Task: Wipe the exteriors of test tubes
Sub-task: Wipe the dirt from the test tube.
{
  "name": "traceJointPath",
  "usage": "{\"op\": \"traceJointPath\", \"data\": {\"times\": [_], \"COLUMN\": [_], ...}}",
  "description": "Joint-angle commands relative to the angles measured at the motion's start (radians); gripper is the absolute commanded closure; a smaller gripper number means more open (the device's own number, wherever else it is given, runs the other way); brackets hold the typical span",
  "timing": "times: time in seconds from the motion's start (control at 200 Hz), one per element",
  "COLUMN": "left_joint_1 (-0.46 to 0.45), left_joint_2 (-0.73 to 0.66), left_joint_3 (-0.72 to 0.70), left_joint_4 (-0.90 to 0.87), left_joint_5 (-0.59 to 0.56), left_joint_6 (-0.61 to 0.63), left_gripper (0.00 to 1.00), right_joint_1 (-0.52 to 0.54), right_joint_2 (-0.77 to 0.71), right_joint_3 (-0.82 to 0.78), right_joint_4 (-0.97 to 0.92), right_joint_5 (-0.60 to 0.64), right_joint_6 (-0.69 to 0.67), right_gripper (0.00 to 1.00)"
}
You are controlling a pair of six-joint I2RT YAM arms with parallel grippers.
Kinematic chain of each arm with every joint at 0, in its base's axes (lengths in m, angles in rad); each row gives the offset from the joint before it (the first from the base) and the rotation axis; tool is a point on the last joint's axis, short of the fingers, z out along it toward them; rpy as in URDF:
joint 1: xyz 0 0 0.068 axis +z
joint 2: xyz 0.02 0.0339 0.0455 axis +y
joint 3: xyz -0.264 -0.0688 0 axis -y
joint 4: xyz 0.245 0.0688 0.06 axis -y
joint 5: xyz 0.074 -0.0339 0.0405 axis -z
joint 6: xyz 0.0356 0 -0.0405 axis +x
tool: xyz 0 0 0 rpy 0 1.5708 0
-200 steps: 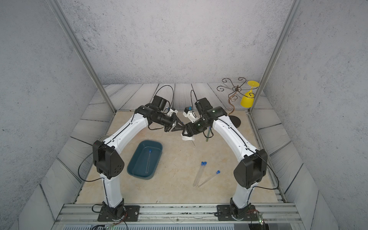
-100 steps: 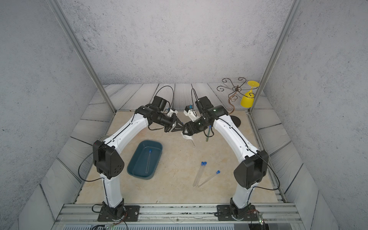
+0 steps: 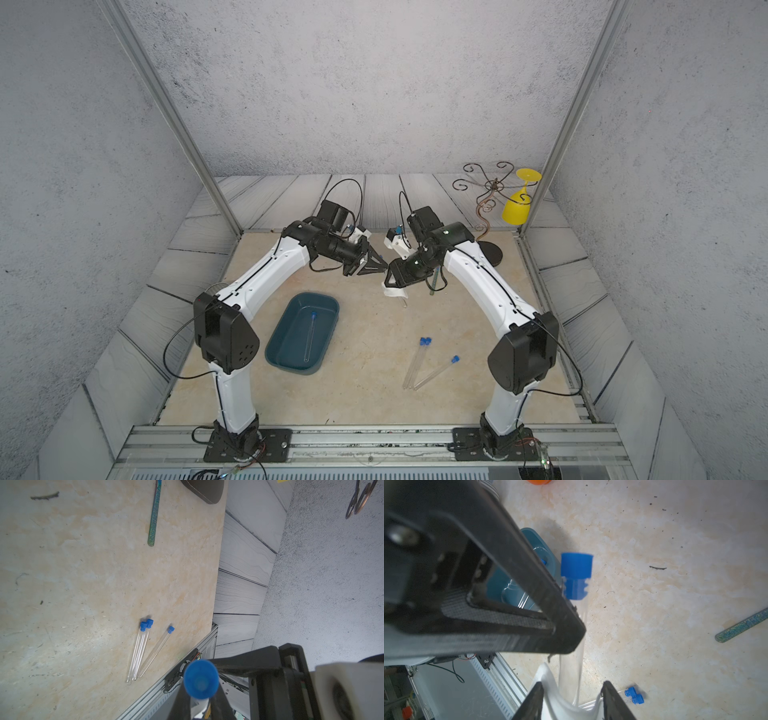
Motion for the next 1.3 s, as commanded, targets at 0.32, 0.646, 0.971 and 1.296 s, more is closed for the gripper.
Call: {"op": "traceJointPath", "data": {"times": [0.32, 0.646, 0.971, 1.296], "left_joint_1": [-0.001, 0.016, -0.001, -0.030], "left_joint_2": [-0.007, 0.023, 0.003, -0.029], "left_joint_3": [-0.008, 0.064, 0.030, -0.009], "left_joint_4": [0.058, -0.062, -0.097, 0.010], "left_joint_5": [0.001, -0.049, -0.045, 0.008], "left_joint_6": [-0.030, 0.071, 0.111, 0.027], "left_gripper": [0.98, 0.97, 0.98, 0.98], "right_joint_1": [0.003, -0.001, -0.007, -0.007], "right_joint_2": [-0.061, -0.117, -0.042, 0.072], "right_joint_3": [-0.031, -0.098, -0.007, 0.094], "right_joint_4": [-0.019, -0.003, 0.009, 0.039], "right_joint_5": [-0.058, -0.054, -0.090, -0.123], "right_joint_6": [0.004, 0.000, 0.015, 0.033], "right_gripper": [0.68, 0.76, 0.79, 0.81]}}
